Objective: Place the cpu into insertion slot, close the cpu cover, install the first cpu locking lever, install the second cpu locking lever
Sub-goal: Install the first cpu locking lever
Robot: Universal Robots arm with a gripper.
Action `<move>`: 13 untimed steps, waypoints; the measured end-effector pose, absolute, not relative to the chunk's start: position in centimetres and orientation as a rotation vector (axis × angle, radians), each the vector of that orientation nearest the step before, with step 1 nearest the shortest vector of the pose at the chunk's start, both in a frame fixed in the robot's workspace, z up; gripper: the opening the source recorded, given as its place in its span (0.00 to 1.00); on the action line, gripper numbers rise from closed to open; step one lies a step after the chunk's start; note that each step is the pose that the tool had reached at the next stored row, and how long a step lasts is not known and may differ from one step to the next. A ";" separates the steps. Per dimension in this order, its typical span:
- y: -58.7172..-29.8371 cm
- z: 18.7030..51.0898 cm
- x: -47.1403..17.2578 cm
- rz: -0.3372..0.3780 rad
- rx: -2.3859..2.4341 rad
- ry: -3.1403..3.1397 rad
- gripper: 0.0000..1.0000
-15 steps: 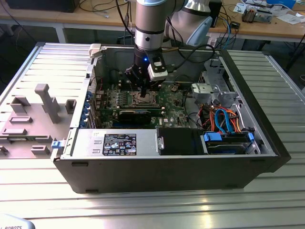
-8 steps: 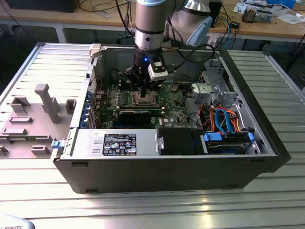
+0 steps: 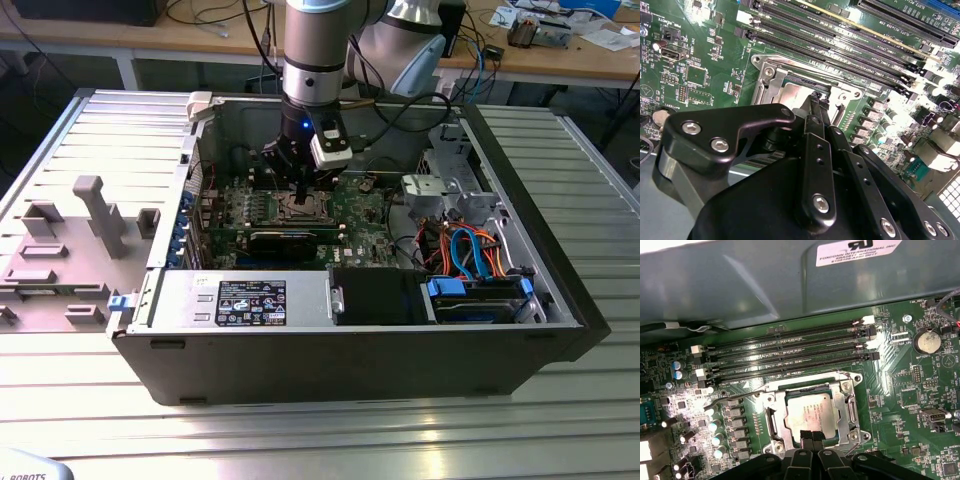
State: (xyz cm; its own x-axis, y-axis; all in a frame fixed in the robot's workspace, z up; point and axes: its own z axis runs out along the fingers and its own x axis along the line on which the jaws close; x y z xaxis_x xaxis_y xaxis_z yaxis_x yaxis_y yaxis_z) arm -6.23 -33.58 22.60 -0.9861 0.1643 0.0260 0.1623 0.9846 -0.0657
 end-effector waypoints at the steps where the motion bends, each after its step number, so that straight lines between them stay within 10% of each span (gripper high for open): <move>1: -33.6 22.6 -6.2 0.099 -0.254 -3.098 0.11; 13: -33.6 22.6 -6.2 0.099 -0.242 -3.100 0.11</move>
